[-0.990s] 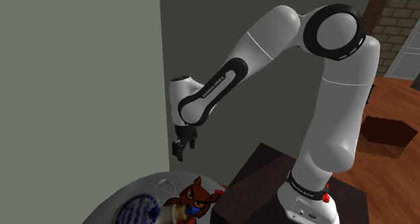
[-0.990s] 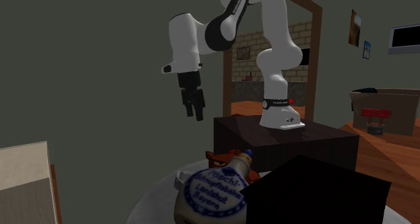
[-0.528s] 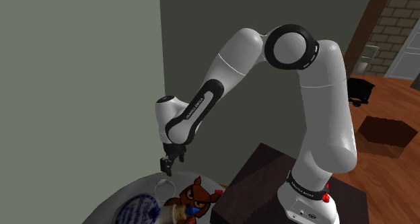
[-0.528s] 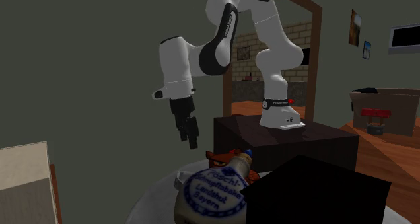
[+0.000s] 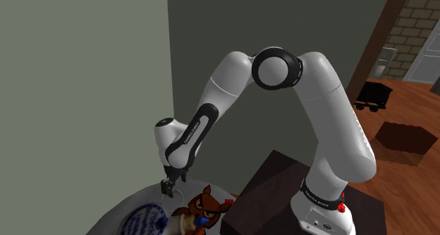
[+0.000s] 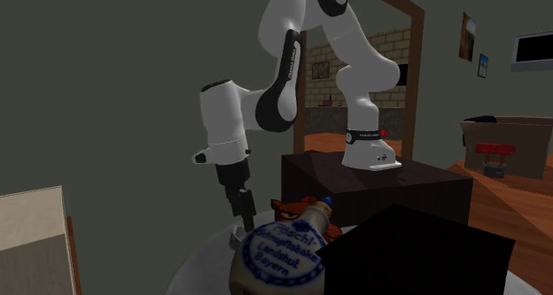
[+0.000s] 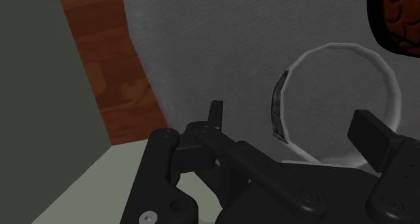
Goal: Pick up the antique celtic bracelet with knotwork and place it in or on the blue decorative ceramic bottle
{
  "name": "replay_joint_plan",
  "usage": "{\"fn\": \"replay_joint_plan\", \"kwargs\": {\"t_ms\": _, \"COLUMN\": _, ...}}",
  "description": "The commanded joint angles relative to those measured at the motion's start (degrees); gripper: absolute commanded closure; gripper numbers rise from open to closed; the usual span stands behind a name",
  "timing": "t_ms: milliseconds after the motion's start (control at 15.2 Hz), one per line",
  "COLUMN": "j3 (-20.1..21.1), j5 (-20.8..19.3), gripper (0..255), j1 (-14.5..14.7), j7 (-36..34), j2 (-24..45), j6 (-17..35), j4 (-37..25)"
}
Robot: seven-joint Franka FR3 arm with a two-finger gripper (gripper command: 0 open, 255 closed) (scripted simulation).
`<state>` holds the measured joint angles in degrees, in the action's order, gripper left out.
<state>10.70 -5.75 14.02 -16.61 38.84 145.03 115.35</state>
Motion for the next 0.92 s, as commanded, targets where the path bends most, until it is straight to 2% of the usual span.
{"fn": "replay_joint_plan", "kwargs": {"t_ms": 0, "j3": -0.3, "j5": -0.3, "gripper": 0, "j1": 0.2, "j7": 0.0, "j2": 1.5, "j6": 1.2, "j4": -0.3}}
{"fn": "replay_joint_plan", "kwargs": {"t_ms": 726, "j3": -0.7, "j5": -0.6, "gripper": 0, "j1": 0.5, "j7": -0.2, "j2": 3.2, "j6": 2.6, "j4": -0.6}}
{"fn": "replay_joint_plan", "kwargs": {"t_ms": 792, "j3": -0.7, "j5": -0.6, "gripper": 255, "j1": 0.5, "j7": -0.2, "j2": 3.2, "j6": 2.6, "j4": -0.6}}
{"fn": "replay_joint_plan", "kwargs": {"t_ms": 858, "j3": -0.7, "j5": -0.6, "gripper": 255, "j1": 0.5, "j7": -0.2, "j2": 3.2, "j6": 2.6, "j4": -0.6}}
